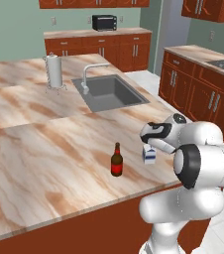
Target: Move the drinks to the dining counter.
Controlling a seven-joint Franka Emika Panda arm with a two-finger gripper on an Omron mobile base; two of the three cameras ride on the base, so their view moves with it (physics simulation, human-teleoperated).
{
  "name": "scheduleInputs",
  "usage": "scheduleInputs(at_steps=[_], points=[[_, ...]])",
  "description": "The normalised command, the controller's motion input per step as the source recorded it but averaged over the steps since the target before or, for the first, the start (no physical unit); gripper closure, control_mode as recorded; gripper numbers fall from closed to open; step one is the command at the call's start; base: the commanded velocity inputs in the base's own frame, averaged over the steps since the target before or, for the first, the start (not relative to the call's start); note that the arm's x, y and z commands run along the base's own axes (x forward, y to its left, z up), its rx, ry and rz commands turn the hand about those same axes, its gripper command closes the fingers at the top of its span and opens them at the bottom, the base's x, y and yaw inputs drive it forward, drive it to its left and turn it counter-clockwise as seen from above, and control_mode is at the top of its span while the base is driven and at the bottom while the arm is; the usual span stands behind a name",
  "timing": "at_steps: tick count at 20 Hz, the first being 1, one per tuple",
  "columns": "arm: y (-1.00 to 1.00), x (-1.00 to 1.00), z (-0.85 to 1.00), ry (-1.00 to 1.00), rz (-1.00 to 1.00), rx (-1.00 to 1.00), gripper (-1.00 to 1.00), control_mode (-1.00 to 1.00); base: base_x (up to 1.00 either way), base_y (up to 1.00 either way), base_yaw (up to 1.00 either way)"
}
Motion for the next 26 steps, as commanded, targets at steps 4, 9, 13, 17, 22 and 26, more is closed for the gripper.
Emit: scheduleInputs(at_steps=[4,9,13,17,22,26], points=[[0.0,0.0,0.0,0.0,0.0,0.0,-1.0,-1.0,0.0,0.0,0.0],[0.0,-0.06,0.33,-0.04,0.0,0.01,-1.0,-1.0,0.0,0.0,0.0],[0.0,-0.37,0.79,-0.1,0.0,0.01,-1.0,-1.0,0.0,0.0,0.0],[0.0,-0.78,0.96,-0.02,0.0,0.03,-1.0,-1.0,0.0,0.0,0.0],[0.0,-0.99,1.0,0.01,0.0,0.0,-1.0,-1.0,0.0,0.0,0.0],[0.0,-1.0,1.0,0.08,0.0,0.0,-1.0,-1.0,0.0,0.0,0.0]])
